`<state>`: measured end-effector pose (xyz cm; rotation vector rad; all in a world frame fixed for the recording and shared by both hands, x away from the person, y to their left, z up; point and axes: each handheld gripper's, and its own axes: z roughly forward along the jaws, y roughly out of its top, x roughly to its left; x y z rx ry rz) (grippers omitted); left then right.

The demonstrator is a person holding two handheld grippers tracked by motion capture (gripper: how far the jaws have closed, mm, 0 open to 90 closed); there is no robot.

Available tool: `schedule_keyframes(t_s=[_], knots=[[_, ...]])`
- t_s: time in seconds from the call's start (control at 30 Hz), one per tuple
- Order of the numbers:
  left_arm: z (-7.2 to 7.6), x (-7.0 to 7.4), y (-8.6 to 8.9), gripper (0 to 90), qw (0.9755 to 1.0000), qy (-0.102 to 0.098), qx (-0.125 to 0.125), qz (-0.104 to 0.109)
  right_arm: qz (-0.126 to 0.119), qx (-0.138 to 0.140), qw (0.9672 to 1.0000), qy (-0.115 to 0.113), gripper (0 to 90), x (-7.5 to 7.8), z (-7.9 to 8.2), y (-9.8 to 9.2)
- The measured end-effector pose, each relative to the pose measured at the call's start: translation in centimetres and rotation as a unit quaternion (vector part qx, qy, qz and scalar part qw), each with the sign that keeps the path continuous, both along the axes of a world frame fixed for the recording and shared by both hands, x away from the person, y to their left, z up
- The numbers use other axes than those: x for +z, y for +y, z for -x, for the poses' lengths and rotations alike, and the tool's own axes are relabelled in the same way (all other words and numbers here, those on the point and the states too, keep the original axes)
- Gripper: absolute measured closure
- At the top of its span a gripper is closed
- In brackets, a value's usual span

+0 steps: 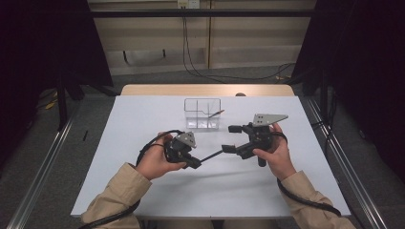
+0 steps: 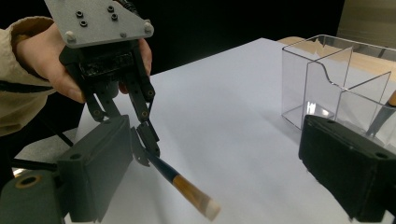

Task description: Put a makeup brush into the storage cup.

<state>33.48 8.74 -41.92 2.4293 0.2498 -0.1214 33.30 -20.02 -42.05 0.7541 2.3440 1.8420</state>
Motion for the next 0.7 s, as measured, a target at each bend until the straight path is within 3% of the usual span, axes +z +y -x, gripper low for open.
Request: schedule_keyframes(t_s=[0.27,0.5,0.67,0.7], knots=[[0.01,-0.30,0.48,86.1,0.9983,0.010,0.027,0.051,-0.002,-0.001,1.0000,-0.003,9.5,-0.05,0.10,0.20],[0.07,-0.48,0.64,86.1,0.9963,0.006,0.038,0.077,-0.007,-0.003,1.0000,-0.003,9.6,-0.15,0.05,0.12],[0.19,-0.67,0.60,86.1,0.9933,0.009,0.051,0.103,-0.012,-0.004,0.9999,-0.004,9.7,-0.13,0.08,0.16],[0.22,-0.72,0.61,86.1,0.9918,0.010,0.055,0.115,-0.013,-0.004,0.9999,-0.003,9.7,-0.13,0.08,0.19]])
